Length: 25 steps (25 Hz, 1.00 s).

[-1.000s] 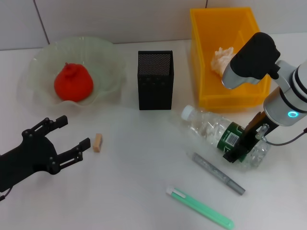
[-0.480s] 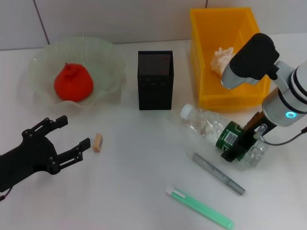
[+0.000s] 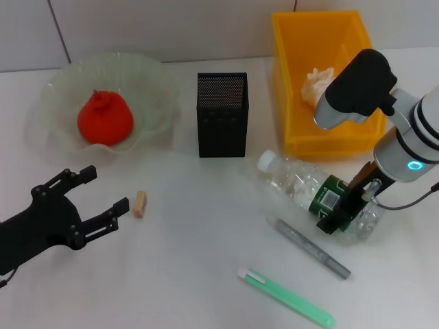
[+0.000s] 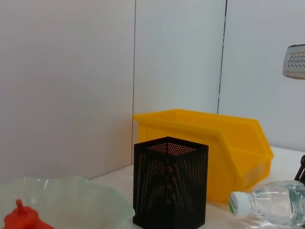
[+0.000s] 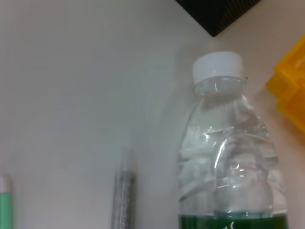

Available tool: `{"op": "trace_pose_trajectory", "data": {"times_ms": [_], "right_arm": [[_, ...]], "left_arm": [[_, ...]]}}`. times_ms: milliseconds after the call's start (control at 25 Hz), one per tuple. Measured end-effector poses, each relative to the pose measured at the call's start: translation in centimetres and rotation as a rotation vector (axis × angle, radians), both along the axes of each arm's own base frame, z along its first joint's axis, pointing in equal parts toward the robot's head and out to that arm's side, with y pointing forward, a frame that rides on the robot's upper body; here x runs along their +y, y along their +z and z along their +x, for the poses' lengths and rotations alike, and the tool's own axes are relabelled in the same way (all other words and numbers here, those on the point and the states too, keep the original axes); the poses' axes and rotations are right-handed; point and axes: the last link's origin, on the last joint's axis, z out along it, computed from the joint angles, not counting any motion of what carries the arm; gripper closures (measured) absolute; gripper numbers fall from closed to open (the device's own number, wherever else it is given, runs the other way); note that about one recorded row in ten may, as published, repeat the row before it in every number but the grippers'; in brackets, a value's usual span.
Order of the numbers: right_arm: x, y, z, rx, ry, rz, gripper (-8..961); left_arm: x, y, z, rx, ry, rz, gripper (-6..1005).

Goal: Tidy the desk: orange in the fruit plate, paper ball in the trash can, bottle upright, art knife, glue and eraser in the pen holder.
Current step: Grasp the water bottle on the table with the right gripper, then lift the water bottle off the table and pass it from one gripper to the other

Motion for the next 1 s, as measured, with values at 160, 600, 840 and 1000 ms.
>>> {"op": "trace_pose_trajectory", "data": {"times_ms": [160,600,840,1000], "right_arm": [[-0.1,0.1,-0.1,0.003,0.012,0.000,142],[-0.5,0.6,-0.5,0.019,0.048,-0.004,156],[-0.7,0.7,-0.7,0.041,0.057,-0.007,188],[-0.8,1.1,-1.1,0.074,0.071,0.008,188]], "left_arm": [[0.0,0.0,0.0,0.000,0.000,0.000,143],[-0.1,0.0,-0.1,0.000,0.004,0.000,142],[-0.1,0.0,-0.1,0.001,0.003,0.001,142],[-0.1,0.0,-0.1,0.001,0.003,0.001,143]]}}
